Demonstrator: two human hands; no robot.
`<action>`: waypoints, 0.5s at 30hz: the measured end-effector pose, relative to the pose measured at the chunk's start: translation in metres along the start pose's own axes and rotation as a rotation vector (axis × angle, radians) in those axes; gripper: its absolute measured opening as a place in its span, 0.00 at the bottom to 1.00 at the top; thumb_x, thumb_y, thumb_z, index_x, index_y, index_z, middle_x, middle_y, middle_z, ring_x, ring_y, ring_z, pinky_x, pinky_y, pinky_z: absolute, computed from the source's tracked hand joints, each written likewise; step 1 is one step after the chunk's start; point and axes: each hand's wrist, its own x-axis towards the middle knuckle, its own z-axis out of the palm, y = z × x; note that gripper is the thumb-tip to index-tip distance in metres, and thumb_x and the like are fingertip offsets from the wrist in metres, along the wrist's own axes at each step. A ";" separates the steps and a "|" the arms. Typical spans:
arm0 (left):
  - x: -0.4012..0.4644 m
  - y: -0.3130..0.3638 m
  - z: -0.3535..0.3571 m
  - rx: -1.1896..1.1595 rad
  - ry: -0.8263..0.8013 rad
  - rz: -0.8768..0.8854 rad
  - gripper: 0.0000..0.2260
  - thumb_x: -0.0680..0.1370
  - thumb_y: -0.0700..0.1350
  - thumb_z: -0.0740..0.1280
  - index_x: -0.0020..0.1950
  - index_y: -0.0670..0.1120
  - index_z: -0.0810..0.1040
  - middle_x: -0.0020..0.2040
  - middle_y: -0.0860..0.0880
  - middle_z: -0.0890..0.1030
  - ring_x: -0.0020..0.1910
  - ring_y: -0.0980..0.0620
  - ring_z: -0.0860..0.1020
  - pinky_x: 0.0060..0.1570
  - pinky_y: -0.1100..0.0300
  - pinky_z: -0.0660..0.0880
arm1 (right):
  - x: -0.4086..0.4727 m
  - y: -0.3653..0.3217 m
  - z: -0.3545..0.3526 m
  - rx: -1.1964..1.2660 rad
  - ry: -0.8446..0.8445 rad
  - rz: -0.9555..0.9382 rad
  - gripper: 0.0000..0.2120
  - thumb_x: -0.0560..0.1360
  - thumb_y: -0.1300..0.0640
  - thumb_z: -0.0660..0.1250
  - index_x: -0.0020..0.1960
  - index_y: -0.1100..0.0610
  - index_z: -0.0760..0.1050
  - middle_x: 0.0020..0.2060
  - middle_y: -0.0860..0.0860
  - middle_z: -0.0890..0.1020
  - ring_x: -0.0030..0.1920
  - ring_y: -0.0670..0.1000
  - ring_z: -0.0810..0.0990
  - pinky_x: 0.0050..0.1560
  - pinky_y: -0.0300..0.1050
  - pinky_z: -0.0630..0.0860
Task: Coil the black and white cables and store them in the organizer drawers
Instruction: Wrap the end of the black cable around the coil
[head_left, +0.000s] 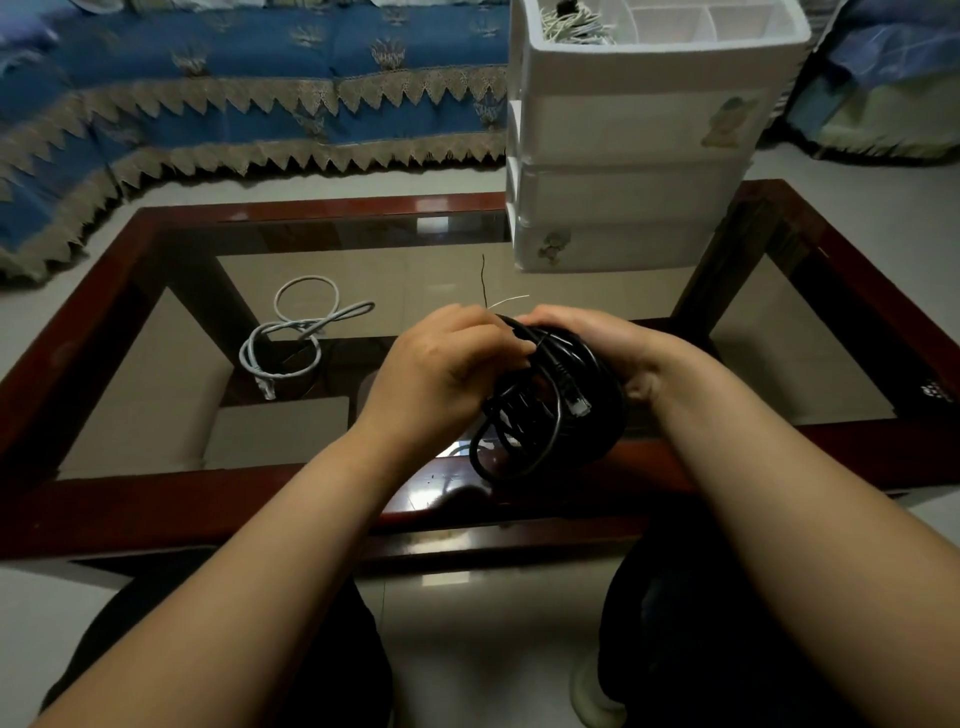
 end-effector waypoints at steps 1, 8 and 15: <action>0.000 0.001 -0.001 -0.049 0.003 -0.045 0.07 0.74 0.43 0.69 0.48 0.42 0.84 0.44 0.46 0.83 0.43 0.47 0.80 0.41 0.52 0.76 | 0.000 0.000 0.000 0.004 -0.019 0.004 0.13 0.76 0.51 0.62 0.37 0.53 0.81 0.32 0.51 0.81 0.33 0.48 0.79 0.40 0.44 0.74; 0.007 0.002 -0.017 0.156 -0.210 0.051 0.07 0.73 0.43 0.68 0.48 0.47 0.85 0.42 0.50 0.83 0.41 0.46 0.76 0.33 0.51 0.75 | 0.004 0.003 0.000 -0.153 -0.011 0.075 0.11 0.77 0.52 0.63 0.39 0.53 0.78 0.33 0.50 0.81 0.34 0.48 0.79 0.42 0.45 0.74; 0.004 0.006 -0.017 0.472 -0.165 0.372 0.08 0.76 0.43 0.63 0.46 0.48 0.83 0.43 0.49 0.83 0.46 0.45 0.78 0.52 0.52 0.66 | 0.002 0.002 0.006 -0.249 -0.117 0.171 0.06 0.76 0.58 0.62 0.43 0.56 0.76 0.34 0.52 0.80 0.32 0.48 0.80 0.33 0.39 0.76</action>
